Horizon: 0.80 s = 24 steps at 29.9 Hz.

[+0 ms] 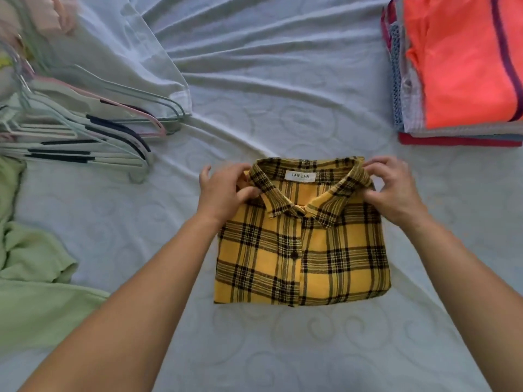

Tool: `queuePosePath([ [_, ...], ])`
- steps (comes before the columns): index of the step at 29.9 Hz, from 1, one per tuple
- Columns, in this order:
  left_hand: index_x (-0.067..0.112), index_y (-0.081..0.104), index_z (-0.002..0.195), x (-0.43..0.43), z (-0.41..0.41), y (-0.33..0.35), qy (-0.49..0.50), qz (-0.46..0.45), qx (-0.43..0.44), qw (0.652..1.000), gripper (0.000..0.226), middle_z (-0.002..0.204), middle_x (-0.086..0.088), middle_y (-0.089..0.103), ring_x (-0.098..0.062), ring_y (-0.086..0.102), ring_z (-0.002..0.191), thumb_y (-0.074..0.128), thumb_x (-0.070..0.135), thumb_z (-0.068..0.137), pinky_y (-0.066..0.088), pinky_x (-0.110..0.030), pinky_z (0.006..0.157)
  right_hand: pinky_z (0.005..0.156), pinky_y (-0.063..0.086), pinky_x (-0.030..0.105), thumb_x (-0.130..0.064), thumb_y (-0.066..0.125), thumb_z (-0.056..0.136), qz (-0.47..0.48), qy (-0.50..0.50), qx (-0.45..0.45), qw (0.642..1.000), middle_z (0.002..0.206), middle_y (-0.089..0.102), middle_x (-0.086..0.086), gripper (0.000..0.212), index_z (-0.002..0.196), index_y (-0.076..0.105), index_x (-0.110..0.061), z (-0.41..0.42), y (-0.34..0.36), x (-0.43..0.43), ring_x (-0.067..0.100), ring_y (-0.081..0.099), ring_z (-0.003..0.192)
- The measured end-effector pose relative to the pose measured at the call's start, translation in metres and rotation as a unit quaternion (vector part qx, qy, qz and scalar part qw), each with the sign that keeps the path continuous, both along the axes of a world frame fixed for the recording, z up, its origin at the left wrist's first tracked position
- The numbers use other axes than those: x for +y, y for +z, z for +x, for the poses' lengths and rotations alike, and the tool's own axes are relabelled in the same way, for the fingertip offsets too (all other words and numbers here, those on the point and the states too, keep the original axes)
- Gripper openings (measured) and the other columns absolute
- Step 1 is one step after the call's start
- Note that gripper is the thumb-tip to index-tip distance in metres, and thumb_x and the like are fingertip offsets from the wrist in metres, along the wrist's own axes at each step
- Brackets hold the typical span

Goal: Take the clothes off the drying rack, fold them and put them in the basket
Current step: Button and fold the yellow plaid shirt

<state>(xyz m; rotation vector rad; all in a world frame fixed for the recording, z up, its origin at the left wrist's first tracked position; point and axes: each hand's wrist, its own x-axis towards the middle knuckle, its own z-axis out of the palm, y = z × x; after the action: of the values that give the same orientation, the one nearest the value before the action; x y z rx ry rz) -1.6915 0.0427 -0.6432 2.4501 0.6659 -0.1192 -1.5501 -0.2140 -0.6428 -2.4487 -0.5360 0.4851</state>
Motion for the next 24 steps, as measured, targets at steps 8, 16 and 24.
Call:
queuePosePath([
  [8,0.011,0.061,0.108,0.020,-0.011,-0.011,0.070,-0.082,0.024,0.994,0.041,0.098,0.000,0.049,-0.018,0.049,0.095,0.075,0.030,0.075,0.040,-0.028,0.082,0.072,0.047,0.021,-0.009,0.051,0.092,0.090,-0.086,0.139,0.982,0.094,0.060,0.001,0.017,0.100,0.057,-0.023,0.015,-0.015,0.035,0.020,0.058,0.088],
  [16,0.003,0.053,0.110,0.029,-0.021,-0.008,0.219,-0.057,-0.035,0.973,0.032,0.108,-0.008,0.043,-0.021,0.047,0.098,0.066,0.019,0.085,0.042,-0.036,0.086,0.086,0.047,0.034,-0.022,0.059,0.090,0.111,-0.135,0.124,0.977,0.092,0.064,0.002,0.017,0.101,0.066,-0.011,0.033,-0.030,0.038,0.011,0.058,0.085],
  [24,0.006,0.043,0.122,-0.065,-0.068,-0.019,0.398,-0.223,0.056,0.888,0.047,0.109,-0.001,0.051,-0.018,0.049,0.101,0.044,0.043,0.093,0.037,-0.028,0.084,0.111,0.023,0.040,-0.050,0.038,0.087,0.060,-0.150,0.037,0.986,0.143,0.030,0.011,0.064,0.138,0.033,-0.012,-0.056,-0.021,0.000,0.024,0.026,0.133],
])
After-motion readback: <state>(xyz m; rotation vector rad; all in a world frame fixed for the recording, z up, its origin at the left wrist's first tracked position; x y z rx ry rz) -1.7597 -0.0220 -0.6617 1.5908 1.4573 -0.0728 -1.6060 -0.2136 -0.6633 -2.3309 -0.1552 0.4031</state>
